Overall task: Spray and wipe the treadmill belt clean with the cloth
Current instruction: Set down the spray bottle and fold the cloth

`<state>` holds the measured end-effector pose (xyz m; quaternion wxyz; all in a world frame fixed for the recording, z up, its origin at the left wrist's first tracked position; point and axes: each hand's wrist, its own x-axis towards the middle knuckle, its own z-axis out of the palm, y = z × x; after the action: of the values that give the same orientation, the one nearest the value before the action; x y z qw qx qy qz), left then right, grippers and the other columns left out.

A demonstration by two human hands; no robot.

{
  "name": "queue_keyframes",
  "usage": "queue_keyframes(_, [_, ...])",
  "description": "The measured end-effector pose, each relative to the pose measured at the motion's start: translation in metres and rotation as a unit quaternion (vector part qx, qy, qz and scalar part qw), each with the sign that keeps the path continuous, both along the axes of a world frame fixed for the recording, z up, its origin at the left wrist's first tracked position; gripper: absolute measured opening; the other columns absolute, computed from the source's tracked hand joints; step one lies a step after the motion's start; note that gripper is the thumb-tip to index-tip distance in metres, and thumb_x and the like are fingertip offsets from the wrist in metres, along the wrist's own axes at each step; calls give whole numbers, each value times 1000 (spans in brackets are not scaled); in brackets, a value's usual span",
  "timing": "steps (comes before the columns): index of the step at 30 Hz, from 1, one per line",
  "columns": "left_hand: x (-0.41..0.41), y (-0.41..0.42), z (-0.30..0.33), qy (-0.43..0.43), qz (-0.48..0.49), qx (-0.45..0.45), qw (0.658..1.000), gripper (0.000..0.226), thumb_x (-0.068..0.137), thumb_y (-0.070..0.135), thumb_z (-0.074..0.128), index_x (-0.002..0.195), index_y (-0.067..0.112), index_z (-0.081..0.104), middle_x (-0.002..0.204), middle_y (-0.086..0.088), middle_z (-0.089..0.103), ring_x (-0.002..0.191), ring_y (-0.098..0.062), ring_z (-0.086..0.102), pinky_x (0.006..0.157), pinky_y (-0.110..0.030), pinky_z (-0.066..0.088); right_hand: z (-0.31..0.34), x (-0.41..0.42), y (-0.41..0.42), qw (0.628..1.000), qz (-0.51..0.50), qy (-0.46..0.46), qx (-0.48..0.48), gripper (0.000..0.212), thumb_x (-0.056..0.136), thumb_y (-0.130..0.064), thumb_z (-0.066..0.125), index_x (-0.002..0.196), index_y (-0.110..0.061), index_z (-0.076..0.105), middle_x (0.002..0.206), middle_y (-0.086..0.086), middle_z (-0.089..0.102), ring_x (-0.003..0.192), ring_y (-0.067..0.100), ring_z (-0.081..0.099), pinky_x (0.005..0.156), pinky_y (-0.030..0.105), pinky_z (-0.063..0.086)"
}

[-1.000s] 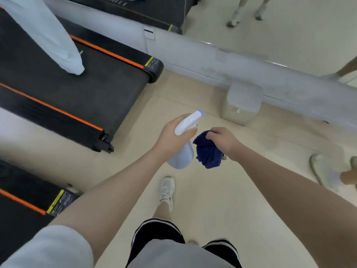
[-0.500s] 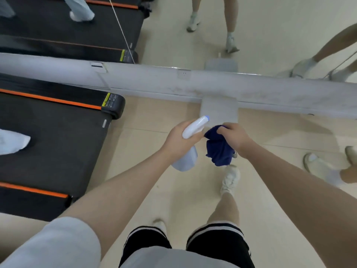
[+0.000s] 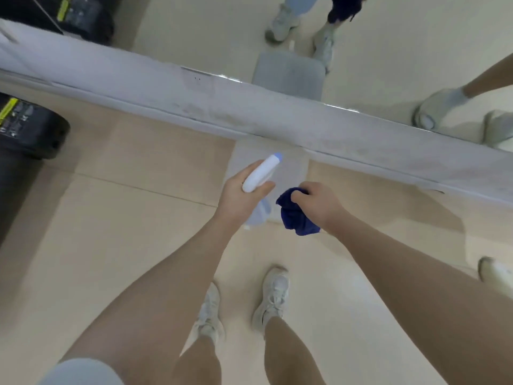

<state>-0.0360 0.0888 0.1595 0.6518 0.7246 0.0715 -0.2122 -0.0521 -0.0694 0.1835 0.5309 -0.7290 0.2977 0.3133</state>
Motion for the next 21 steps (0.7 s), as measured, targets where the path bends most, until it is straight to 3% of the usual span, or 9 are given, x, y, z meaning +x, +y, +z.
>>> queue_keyframes(3, [33,-27,-61,-18,-11,6,1000,35,87,7,67,116,26,63,107,16,66,97,2,60,87,-16,47,-65,18,-21,1000,0,-15,19,29,73,-2,36,91,11,54,52,7,46,55,26,36,55,35,24])
queue_keyframes(9, [66,-48,-140,-40,-16,47,998,42,85,8,69,115,36,59,105,21,63,94,8,59,87,-17,48,-149,31,-41,998,-18,-26,55,22,78,-9,42,92,4,55,51,2,45,65,27,34,53,33,24])
queue_keyframes(12, [66,-40,-161,-35,-36,102,994,42,82,16,75,119,30,62,106,15,65,95,-2,61,89,-21,49,-157,31,-42,998,-9,-43,46,12,81,-13,48,79,-3,53,61,6,50,65,24,42,60,37,36])
queue_keyframes(16, [70,-27,-155,-4,-21,162,987,38,82,22,75,119,23,65,95,16,63,84,0,58,71,-4,40,-154,32,-35,996,63,-53,18,16,69,-32,48,57,-23,52,69,11,61,64,34,53,69,49,51])
queue_keyframes(19, [75,-18,-145,-12,8,202,979,31,83,25,74,113,20,67,89,10,62,83,-9,57,66,-7,41,-142,34,-28,988,138,-59,-31,20,77,-30,47,62,-16,50,74,13,65,71,40,59,74,54,53])
queue_keyframes(21, [82,-18,-140,-33,55,214,975,31,84,27,72,113,16,66,86,6,61,79,-11,55,62,-9,40,-141,37,-25,978,185,-81,-59,21,88,-25,47,70,-14,50,74,12,61,68,34,53,73,46,52])
